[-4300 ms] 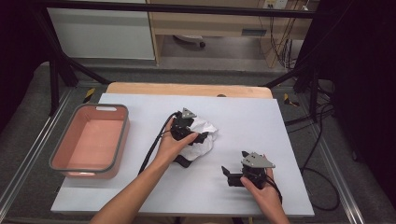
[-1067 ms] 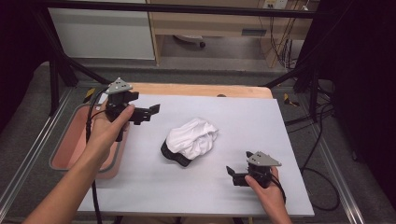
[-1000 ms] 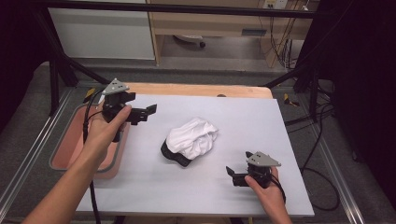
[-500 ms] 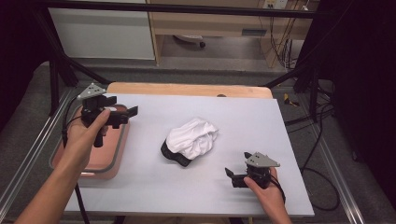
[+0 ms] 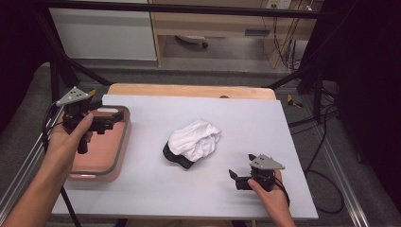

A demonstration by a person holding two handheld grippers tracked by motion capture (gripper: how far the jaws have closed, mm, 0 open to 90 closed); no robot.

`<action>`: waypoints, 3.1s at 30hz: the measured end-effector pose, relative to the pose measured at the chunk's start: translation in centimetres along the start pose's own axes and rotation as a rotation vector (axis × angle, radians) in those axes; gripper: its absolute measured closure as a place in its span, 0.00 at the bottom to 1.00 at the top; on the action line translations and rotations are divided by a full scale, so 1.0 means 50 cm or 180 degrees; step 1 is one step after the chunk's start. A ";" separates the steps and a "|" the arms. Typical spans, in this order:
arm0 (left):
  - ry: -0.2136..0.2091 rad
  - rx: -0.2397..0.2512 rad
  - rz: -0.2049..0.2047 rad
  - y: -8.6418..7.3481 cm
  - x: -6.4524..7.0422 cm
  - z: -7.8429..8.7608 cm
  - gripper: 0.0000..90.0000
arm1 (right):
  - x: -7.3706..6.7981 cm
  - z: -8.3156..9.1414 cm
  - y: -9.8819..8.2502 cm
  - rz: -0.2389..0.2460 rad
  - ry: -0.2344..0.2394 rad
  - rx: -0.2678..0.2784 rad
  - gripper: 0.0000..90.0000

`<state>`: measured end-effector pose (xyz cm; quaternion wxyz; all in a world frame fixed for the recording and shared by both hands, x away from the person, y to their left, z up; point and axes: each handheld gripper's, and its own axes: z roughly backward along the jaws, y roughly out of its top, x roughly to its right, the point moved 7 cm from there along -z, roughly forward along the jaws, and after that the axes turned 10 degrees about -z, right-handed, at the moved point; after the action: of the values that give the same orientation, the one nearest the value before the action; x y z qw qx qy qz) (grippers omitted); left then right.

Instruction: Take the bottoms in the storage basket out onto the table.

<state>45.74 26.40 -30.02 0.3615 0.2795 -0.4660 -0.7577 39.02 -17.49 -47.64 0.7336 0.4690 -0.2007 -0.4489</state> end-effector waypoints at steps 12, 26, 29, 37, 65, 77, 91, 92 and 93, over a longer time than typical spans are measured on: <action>-0.0023 -0.0084 -0.0037 -0.054 0.007 0.010 0.05 | -0.002 -0.002 -0.002 -0.0003 -0.0004 -0.0020 0.06; -0.0082 -0.0194 -0.0050 -0.124 0.042 0.003 0.05 | -0.001 0.000 -0.002 0.0007 -0.0006 -0.0012 0.06; -0.0098 -0.0225 -0.0015 -0.141 0.050 0.002 0.05 | -0.001 0.002 -0.003 -0.0013 -0.0014 -0.0012 0.06; -0.0140 -0.0275 -0.0014 -0.169 0.066 0.000 0.05 | -0.002 -0.001 -0.001 -0.0015 -0.0014 -0.0013 0.06; -0.0199 -0.0434 -0.0143 -0.239 0.119 -0.008 0.05 | -0.003 -0.002 -0.003 -0.0006 -0.0006 -0.0039 0.06; -0.0253 -0.0476 -0.0124 -0.266 0.134 -0.012 0.05 | 0.000 0.001 -0.005 -0.0020 -0.0025 -0.0038 0.06; -0.0204 -0.0420 -0.0107 -0.272 0.129 -0.011 0.06 | 0.000 -0.001 -0.005 -0.0016 -0.0055 -0.0043 0.06; -0.0199 -0.0415 -0.0105 -0.272 0.129 -0.011 0.06 | 0.000 -0.001 -0.005 -0.0020 -0.0057 -0.0045 0.06; -0.0194 -0.0411 -0.0106 -0.272 0.128 -0.011 0.06 | 0.000 -0.001 -0.005 -0.0017 -0.0057 -0.0045 0.06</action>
<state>38.50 25.08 -43.17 0.3518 0.2401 -0.4222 -0.8002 38.94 -17.49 -47.90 0.7339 0.4603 -0.2029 -0.4565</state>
